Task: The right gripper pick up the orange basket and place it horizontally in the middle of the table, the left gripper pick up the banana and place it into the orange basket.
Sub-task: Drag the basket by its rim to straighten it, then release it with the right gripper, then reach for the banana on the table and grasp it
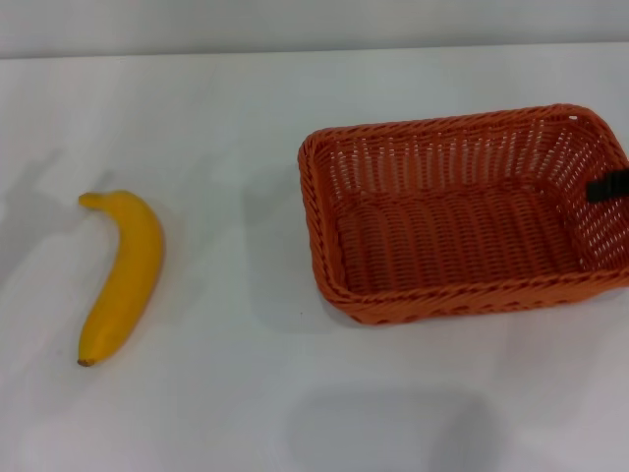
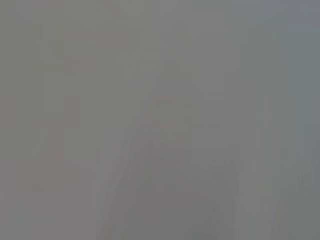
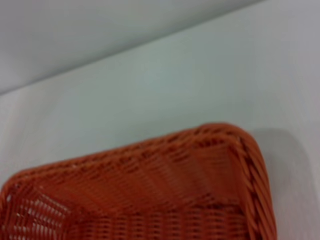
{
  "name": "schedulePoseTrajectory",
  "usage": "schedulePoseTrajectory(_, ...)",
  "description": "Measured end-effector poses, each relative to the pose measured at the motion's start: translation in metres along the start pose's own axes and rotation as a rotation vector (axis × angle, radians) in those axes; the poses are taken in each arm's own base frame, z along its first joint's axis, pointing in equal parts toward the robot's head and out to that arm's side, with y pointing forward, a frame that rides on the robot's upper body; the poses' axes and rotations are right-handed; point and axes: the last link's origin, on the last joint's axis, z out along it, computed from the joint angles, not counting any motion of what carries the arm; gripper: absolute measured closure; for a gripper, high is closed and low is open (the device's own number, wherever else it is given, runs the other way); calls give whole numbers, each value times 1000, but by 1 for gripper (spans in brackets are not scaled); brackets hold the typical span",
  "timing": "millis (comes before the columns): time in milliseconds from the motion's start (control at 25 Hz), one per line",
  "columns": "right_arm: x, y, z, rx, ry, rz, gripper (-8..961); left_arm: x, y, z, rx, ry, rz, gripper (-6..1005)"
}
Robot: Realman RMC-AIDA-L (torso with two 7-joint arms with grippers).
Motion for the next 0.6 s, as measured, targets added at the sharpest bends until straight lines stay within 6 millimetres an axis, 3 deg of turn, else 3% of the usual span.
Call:
schedulePoseTrajectory(280, -10, -4, -19, -17, -54, -27, 279, 2, -1, -3, 0, -1, -37, 195)
schedulePoseTrajectory(600, -26, -23, -65, -15, -218, -126, 279, 26, 3, -5, -22, -141, -153, 201)
